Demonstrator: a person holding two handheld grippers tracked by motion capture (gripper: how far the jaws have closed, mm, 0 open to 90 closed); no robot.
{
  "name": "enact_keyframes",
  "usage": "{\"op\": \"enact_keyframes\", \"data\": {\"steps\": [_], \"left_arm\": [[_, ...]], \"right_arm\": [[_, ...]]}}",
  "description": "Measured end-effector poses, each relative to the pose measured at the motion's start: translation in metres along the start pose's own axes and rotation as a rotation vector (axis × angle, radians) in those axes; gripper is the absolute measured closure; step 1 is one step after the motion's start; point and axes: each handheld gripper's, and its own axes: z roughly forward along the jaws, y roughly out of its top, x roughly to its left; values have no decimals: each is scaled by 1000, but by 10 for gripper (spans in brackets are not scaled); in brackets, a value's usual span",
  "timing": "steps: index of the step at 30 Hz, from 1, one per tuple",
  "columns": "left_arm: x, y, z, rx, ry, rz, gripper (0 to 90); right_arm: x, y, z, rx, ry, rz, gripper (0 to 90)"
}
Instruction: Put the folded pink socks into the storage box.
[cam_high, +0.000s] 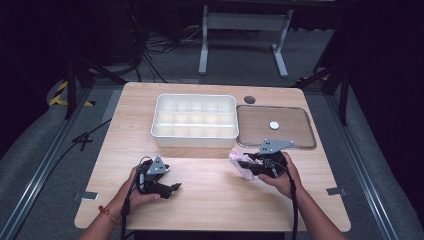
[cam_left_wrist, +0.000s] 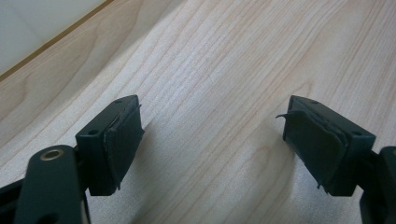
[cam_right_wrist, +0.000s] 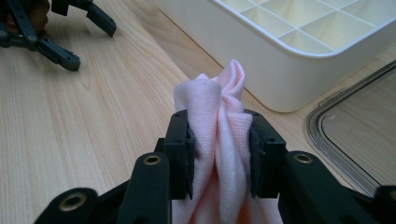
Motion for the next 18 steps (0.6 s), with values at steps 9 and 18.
{"op": "enact_keyframes", "data": {"steps": [9, 18], "left_arm": [[0, 0, 0, 0, 1, 0, 197], [0, 0, 0, 1, -2, 3, 196]], "right_arm": [[-5, 18, -6, -53, 10, -17, 659], [-23, 62, -2, -45, -22, -75, 661]]}}
